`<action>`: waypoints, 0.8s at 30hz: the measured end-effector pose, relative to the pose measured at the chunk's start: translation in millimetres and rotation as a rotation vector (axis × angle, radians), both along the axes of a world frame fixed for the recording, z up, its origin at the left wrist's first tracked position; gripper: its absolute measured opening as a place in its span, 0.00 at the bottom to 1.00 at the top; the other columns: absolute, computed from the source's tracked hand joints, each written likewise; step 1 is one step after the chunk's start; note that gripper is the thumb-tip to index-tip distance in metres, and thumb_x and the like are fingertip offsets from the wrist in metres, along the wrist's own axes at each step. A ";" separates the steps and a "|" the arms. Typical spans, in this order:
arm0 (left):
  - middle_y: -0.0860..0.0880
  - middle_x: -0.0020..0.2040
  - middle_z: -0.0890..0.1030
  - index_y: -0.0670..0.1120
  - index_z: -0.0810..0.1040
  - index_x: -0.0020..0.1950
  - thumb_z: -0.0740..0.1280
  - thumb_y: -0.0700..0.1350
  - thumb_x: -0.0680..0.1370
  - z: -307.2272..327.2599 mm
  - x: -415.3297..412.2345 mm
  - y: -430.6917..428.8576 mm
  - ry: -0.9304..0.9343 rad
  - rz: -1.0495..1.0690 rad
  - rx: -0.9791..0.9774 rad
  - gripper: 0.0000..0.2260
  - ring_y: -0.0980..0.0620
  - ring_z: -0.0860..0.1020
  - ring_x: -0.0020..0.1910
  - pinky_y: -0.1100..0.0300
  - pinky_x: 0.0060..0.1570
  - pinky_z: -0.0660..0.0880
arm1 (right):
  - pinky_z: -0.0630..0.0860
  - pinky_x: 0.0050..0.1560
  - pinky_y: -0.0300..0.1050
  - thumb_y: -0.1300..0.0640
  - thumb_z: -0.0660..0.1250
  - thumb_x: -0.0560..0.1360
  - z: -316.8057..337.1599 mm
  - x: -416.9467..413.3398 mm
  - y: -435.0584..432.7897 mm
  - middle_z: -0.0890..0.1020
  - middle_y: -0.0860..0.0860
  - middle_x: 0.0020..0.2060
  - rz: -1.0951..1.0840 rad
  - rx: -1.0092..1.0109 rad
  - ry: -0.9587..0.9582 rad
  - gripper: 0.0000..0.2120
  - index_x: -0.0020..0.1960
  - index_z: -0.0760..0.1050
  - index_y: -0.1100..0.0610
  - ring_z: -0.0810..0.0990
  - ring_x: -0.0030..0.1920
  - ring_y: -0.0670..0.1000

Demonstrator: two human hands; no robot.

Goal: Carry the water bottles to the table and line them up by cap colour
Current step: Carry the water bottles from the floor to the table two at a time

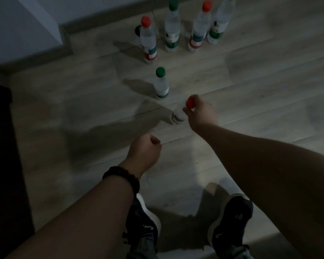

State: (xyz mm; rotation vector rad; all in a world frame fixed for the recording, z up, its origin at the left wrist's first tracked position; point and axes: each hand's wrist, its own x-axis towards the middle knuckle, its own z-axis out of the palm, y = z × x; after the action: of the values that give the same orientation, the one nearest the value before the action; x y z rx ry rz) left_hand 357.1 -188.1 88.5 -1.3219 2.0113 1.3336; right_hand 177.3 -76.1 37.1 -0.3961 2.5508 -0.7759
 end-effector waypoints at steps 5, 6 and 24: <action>0.42 0.50 0.85 0.51 0.78 0.45 0.67 0.45 0.79 16.7 -27.5 -1.1 -0.043 -0.015 -0.029 0.04 0.38 0.83 0.53 0.44 0.55 0.82 | 0.74 0.48 0.45 0.50 0.72 0.78 44.7 9.1 31.5 0.77 0.45 0.48 0.059 -0.066 -0.028 0.17 0.65 0.73 0.49 0.77 0.49 0.47; 0.42 0.51 0.85 0.51 0.78 0.44 0.68 0.44 0.79 17.9 -35.3 -3.1 -0.051 -0.008 -0.048 0.05 0.38 0.84 0.53 0.45 0.55 0.82 | 0.73 0.50 0.44 0.50 0.72 0.78 53.9 10.5 38.7 0.77 0.44 0.49 0.018 -0.116 -0.061 0.17 0.64 0.73 0.49 0.77 0.50 0.46; 0.40 0.60 0.81 0.46 0.65 0.76 0.72 0.48 0.79 -12.2 -156.7 -65.8 -0.148 0.099 -0.058 0.28 0.40 0.83 0.54 0.43 0.54 0.83 | 0.74 0.68 0.64 0.51 0.69 0.81 74.2 -14.8 75.5 0.85 0.60 0.57 -0.750 -0.799 -0.758 0.12 0.58 0.81 0.58 0.82 0.62 0.62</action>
State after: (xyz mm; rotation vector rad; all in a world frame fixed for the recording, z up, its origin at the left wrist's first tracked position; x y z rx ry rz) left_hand 200.4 -254.0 76.3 -1.5171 1.9206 1.1893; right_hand 162.5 -0.6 111.3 0.5837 1.5390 -1.7898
